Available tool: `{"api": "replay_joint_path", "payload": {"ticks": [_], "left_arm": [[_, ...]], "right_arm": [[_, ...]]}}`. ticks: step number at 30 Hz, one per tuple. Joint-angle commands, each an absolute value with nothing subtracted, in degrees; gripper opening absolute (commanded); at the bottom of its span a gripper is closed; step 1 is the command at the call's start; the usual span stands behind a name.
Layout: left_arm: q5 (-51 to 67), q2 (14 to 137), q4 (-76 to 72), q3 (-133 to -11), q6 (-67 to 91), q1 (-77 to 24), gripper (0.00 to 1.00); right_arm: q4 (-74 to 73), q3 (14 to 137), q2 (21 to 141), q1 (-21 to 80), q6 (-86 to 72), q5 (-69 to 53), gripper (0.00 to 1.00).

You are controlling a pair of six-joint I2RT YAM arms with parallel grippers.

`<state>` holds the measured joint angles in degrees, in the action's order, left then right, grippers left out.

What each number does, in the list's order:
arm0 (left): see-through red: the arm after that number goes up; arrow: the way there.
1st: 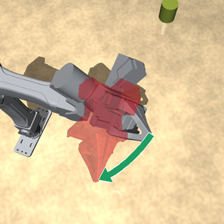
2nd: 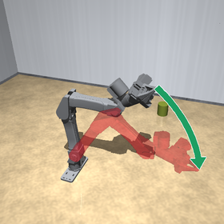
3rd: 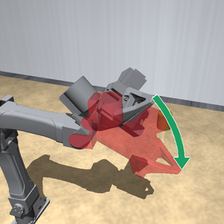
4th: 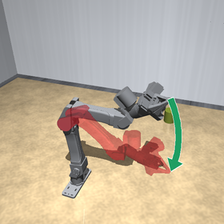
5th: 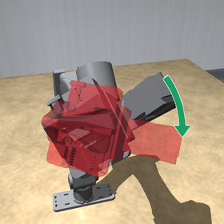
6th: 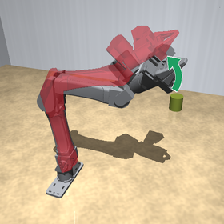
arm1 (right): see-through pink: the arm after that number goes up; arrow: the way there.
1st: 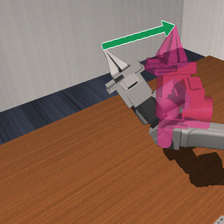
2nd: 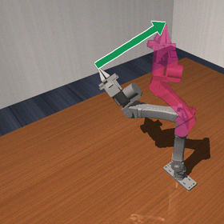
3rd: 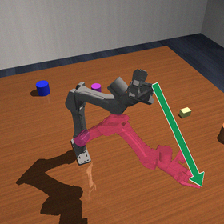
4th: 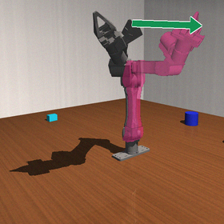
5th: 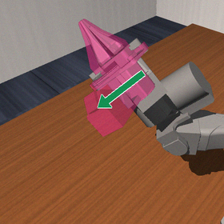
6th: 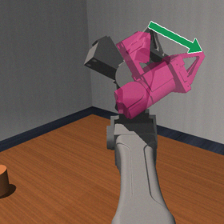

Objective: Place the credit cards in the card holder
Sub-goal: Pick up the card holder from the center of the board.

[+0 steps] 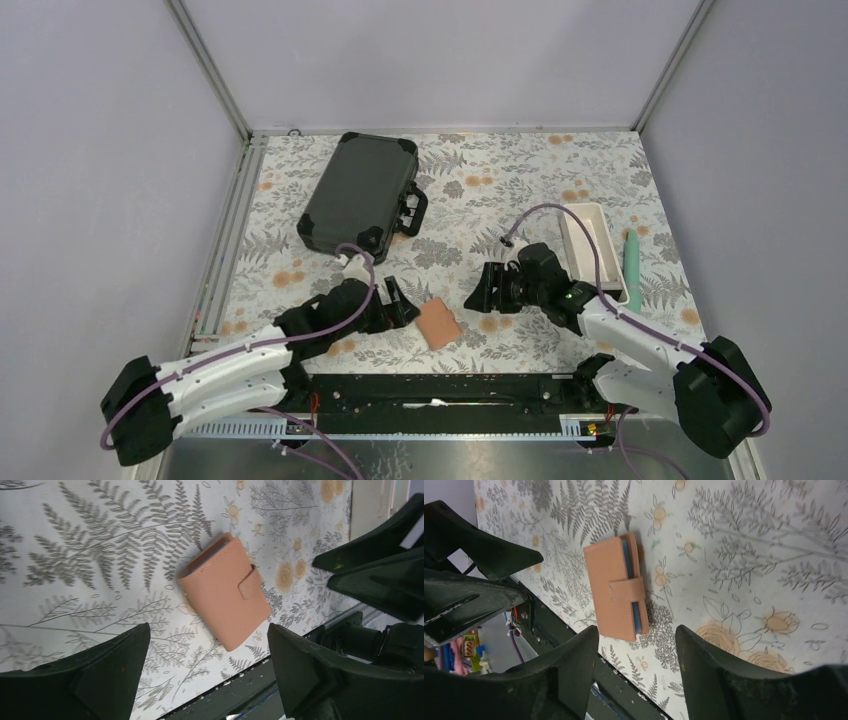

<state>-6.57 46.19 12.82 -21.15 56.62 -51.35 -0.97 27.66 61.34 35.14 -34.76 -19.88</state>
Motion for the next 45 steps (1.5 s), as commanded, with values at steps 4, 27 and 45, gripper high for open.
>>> {"api": "replay_joint_path", "payload": {"ticks": [4, 27, 45], "left_arm": [[-10.8, 51.6, -2.2, -19.8, 60.5, -55.4, 0.87], [-9.4, 65.8, -7.3, -19.2, 62.5, -56.5, 0.52], [-7.7, 69.0, -10.0, -19.3, 61.6, -57.5, 0.38]], "right_arm": [[8.6, 23.1, 64.2, 38.4, -41.6, -22.9, 0.58], [19.0, 23.0, 79.6, 42.8, -43.7, -27.5, 0.47], [28.0, 23.7, 84.0, 44.3, -49.0, -29.6, 0.38]]}}
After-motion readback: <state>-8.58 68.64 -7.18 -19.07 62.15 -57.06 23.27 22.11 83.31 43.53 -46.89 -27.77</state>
